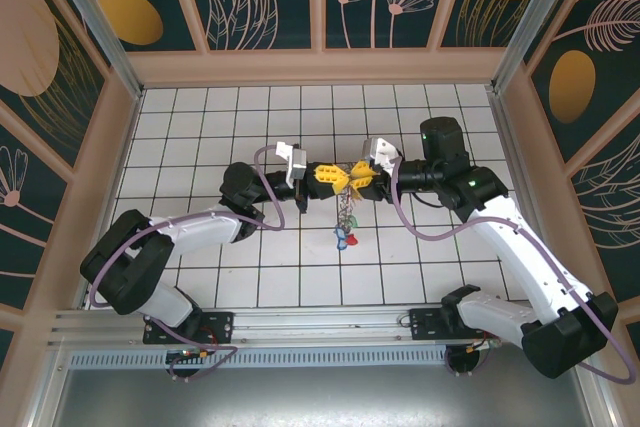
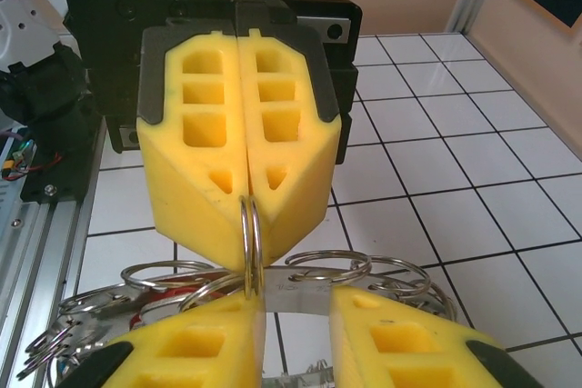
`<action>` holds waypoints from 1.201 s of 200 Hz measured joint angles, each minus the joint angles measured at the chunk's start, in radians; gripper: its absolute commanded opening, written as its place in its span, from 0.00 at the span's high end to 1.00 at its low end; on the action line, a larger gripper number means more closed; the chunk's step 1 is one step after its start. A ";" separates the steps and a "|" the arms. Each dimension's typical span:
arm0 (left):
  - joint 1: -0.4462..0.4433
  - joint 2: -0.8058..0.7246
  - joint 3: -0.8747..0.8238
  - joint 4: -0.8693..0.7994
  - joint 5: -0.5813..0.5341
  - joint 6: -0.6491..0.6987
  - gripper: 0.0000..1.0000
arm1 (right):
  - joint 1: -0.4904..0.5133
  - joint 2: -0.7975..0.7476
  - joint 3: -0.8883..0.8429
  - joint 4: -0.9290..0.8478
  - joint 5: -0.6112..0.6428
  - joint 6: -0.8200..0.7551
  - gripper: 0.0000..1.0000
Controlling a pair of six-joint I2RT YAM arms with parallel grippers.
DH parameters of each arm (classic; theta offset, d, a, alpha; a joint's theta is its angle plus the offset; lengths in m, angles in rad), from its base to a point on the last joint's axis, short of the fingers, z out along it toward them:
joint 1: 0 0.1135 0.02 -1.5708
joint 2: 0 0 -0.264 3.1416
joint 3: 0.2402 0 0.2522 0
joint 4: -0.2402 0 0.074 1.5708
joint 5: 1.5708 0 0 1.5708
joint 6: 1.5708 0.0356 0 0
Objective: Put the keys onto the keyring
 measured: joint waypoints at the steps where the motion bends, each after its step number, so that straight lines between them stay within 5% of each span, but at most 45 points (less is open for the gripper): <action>1: 0.000 0.000 0.000 0.000 0.000 0.000 1.00 | 0.000 0.000 0.000 0.000 0.000 0.000 0.76; 58: -0.002 0.005 0.003 -0.009 0.002 0.015 1.00 | 0.000 0.000 0.011 -0.026 0.004 -0.008 0.80; 190: -0.006 0.014 0.009 -0.068 0.007 0.061 1.00 | 0.000 0.000 0.011 -0.064 0.031 -0.035 0.70; 228: -0.005 0.014 0.009 -0.090 -0.001 0.074 1.00 | 0.000 0.000 0.013 -0.080 0.023 -0.047 0.99; 240: -0.005 0.014 0.009 -0.095 -0.002 0.076 1.00 | 0.000 0.000 0.017 -0.090 0.023 -0.047 1.00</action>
